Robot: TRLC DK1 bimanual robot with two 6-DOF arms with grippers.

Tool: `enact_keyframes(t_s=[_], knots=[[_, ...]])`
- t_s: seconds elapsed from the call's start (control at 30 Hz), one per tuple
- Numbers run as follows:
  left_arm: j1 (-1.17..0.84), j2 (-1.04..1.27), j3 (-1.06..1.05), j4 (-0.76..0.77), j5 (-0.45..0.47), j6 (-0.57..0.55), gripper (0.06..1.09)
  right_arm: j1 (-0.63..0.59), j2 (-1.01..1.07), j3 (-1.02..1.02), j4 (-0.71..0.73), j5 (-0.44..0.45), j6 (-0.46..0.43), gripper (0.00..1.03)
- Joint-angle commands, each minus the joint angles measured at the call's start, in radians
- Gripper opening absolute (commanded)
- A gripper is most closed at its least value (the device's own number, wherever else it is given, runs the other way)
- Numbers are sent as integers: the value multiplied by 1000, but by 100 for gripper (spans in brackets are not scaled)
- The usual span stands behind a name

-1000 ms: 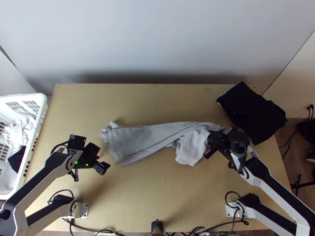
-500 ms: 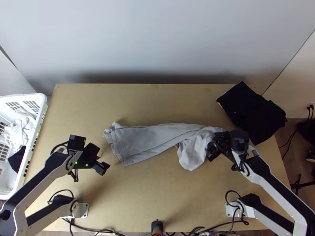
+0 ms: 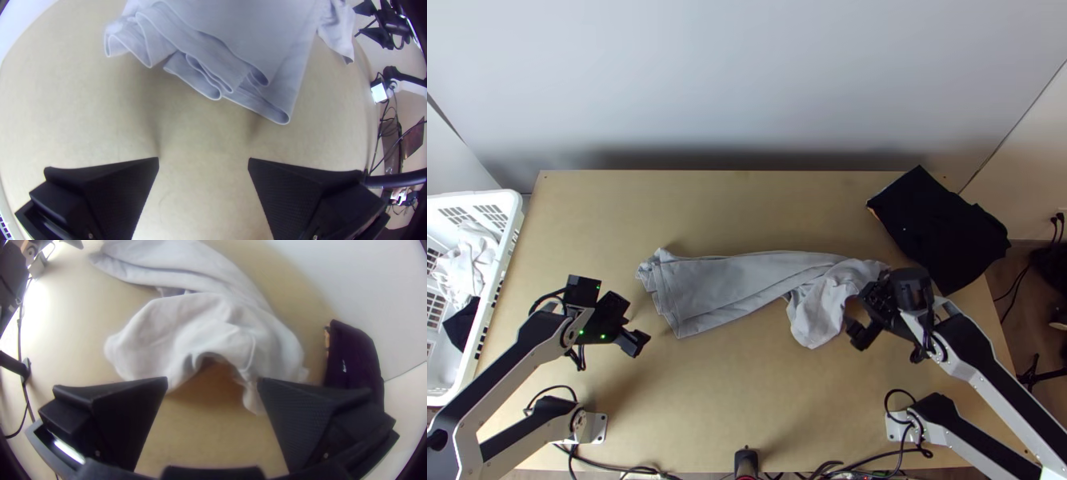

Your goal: Fold the t-shirt

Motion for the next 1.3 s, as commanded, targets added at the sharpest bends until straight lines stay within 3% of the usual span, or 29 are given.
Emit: enact_keyframes(t_s=[0.0, 0.17, 0.23, 0.43, 0.63, 0.7, 0.73, 0.83, 0.97, 1.27], knots=[[0, -1, -1, 2, 0, -4, 103, 56, -37, -9, -60, -15, 49, 83], [0, -13, 1, -8, 0, -2, 103, 87, -37, -58, 72, -12, 51, 84], [2, -24, -1, -18, -2, -1, 103, 87, -37, -58, 112, -1, 48, 89], [26, -54, -7, -47, 0, 19, 103, 87, -24, -78, 258, 90, -11, 90], [43, -70, -1, -63, 0, 35, 103, 84, 37, -112, 348, 119, -43, 89], [43, -70, 4, -67, -2, 35, 103, 84, 66, -115, 378, 119, -40, 82], [43, -71, 7, -70, -2, 35, 103, 84, 80, -115, 395, 119, -37, 74], [43, -73, 13, -80, -2, 36, 103, 84, 112, -118, 444, 119, -27, 26], [52, -80, 16, -92, -2, 50, 103, 73, 144, -93, 442, 116, -9, 3], [61, -96, 19, -107, 0, 51, 103, 36, 26, 65, 419, 114, 61, 3]])
